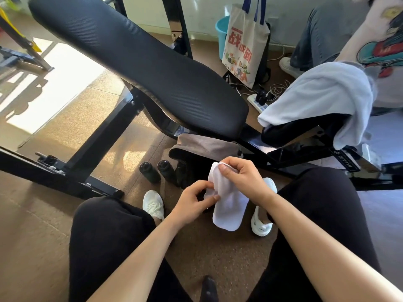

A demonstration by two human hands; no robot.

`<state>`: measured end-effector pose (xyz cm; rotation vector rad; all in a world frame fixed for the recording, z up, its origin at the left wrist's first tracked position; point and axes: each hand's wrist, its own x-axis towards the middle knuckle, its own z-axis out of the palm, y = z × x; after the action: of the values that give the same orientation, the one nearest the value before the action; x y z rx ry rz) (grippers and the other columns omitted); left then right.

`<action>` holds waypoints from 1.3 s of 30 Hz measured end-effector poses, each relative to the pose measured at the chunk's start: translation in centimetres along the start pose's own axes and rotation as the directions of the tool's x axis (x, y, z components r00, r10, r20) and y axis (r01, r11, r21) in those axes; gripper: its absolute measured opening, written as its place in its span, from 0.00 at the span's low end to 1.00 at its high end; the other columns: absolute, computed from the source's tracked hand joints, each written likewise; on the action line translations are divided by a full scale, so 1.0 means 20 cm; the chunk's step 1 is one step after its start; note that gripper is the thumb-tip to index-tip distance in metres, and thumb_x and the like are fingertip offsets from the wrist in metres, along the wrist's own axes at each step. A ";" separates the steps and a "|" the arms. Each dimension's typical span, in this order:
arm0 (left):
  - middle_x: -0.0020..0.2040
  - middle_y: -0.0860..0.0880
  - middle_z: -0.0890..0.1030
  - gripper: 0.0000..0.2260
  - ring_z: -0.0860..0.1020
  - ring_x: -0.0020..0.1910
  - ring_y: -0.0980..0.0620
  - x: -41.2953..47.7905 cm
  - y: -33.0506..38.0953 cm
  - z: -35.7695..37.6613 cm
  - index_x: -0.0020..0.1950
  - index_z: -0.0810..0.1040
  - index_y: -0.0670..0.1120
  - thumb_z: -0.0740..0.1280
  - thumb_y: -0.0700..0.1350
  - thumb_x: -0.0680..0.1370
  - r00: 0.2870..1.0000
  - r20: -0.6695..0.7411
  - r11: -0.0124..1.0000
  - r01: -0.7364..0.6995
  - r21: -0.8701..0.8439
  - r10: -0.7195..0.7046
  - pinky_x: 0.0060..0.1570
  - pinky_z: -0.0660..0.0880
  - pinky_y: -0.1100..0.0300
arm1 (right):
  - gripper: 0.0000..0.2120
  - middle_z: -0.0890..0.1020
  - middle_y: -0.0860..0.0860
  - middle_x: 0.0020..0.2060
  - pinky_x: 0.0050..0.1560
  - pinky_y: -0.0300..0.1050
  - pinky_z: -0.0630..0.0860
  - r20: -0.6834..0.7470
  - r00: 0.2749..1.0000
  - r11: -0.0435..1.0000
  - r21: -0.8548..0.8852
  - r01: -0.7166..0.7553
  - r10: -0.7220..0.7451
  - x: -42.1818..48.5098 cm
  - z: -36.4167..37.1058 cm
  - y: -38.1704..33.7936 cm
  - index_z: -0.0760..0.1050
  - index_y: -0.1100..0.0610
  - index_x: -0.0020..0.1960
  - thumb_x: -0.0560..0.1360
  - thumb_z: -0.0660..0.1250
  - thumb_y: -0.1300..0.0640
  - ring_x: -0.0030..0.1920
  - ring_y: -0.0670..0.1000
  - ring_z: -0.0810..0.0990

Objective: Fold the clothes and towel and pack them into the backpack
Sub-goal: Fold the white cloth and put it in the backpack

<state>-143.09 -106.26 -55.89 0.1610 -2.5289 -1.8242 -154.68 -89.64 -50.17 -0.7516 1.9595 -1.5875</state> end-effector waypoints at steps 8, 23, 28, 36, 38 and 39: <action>0.57 0.62 0.78 0.11 0.77 0.59 0.53 0.05 -0.04 0.05 0.60 0.82 0.50 0.67 0.50 0.80 0.985 -0.075 0.977 -0.139 0.159 0.153 0.60 0.75 0.58 | 0.08 0.83 0.55 0.44 0.52 0.46 0.76 0.077 0.997 0.999 0.049 -0.015 0.011 -0.01 -0.11 -0.03 0.82 0.55 0.50 0.82 0.66 0.54 0.48 0.48 0.81; 0.57 0.61 0.78 0.11 0.77 0.55 0.61 -0.01 -0.21 0.12 0.64 0.82 0.53 0.69 0.48 0.81 0.981 0.161 0.890 0.025 0.455 -0.109 0.51 0.71 0.72 | 0.09 0.78 0.49 0.38 0.46 0.41 0.75 -0.142 0.982 0.826 0.564 -0.023 0.124 0.03 -0.20 -0.05 0.80 0.53 0.44 0.78 0.65 0.51 0.41 0.47 0.77; 0.52 0.57 0.81 0.08 0.79 0.51 0.55 0.01 -0.24 0.02 0.57 0.83 0.52 0.68 0.52 0.81 0.987 0.055 0.826 0.097 0.555 -0.152 0.52 0.78 0.50 | 0.12 0.78 0.53 0.38 0.47 0.47 0.77 -0.330 0.927 0.833 0.552 0.034 0.180 0.06 -0.30 -0.02 0.78 0.55 0.45 0.74 0.69 0.46 0.41 0.50 0.78; 0.45 0.54 0.85 0.05 0.82 0.47 0.54 -0.01 -0.18 -0.21 0.48 0.85 0.50 0.72 0.40 0.79 0.933 -0.351 0.969 0.149 0.199 -0.072 0.48 0.76 0.59 | 0.16 0.69 0.54 0.36 0.44 0.50 0.64 -0.577 0.763 0.950 0.267 -0.160 0.291 0.14 -0.44 0.19 0.73 0.60 0.38 0.80 0.66 0.51 0.40 0.53 0.66; 0.45 0.54 0.86 0.06 0.83 0.47 0.54 -0.02 -0.16 -0.25 0.49 0.86 0.51 0.73 0.40 0.78 0.910 -0.409 0.976 0.144 0.162 -0.067 0.49 0.76 0.59 | 0.14 0.72 0.54 0.37 0.44 0.49 0.66 -0.575 0.762 0.952 0.237 -0.192 0.297 0.14 -0.42 0.21 0.75 0.58 0.39 0.81 0.65 0.54 0.40 0.52 0.69; 0.46 0.55 0.86 0.06 0.83 0.49 0.55 -0.02 -0.16 -0.26 0.49 0.87 0.51 0.73 0.41 0.78 0.909 -0.413 0.975 0.136 0.177 -0.051 0.51 0.76 0.59 | 0.13 0.74 0.54 0.37 0.45 0.49 0.67 -0.553 0.782 0.955 0.226 -0.191 0.288 0.14 -0.41 0.21 0.77 0.56 0.39 0.82 0.65 0.55 0.41 0.51 0.70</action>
<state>-142.02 -112.16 -57.21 0.6091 -2.4260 -1.3706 -162.83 -85.16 -52.89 0.0865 2.1802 -1.9296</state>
